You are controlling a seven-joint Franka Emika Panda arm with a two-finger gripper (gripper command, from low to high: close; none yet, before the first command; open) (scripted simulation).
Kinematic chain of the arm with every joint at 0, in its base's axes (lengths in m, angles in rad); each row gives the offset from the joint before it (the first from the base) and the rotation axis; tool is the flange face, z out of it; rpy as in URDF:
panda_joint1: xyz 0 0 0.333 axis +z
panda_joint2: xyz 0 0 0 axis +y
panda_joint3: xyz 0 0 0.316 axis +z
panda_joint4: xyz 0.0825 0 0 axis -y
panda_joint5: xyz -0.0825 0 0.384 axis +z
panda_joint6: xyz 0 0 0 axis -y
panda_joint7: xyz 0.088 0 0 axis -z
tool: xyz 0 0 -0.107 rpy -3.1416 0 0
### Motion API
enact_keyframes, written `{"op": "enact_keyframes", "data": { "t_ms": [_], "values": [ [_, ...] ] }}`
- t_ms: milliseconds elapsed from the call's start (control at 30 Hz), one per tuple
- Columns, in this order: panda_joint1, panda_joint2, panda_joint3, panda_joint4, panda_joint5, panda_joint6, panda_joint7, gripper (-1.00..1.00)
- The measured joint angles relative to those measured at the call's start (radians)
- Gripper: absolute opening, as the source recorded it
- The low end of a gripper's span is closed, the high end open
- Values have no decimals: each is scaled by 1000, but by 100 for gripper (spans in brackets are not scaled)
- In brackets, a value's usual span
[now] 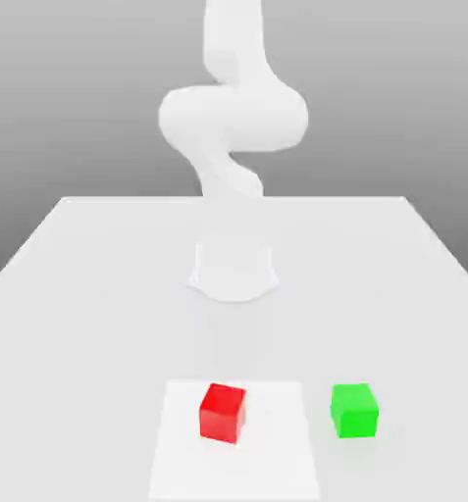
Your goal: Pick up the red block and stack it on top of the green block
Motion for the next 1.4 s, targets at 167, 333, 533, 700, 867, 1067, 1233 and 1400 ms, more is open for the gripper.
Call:
{"op": "enact_keyframes", "data": {
  "t_ms": [167, 333, 533, 700, 867, 1067, 1233, 1400],
  "values": [
    [-9, 194, 1, -107, 25, 113, 38, 0],
    [-18, 376, 8, -208, 37, 218, 83, 0],
    [-34, 594, 19, -329, 24, 346, 156, 0],
    [-47, 774, 18, -398, -16, 464, 223, 0],
    [-43, 954, 12, -378, -28, 615, 234, -100],
    [-43, 972, 12, -375, -32, 631, 238, -100],
    [-46, 843, 17, -394, -26, 521, 234, -100],
    [21, 726, 64, -399, -14, 409, 152, -100]
  ]
}}
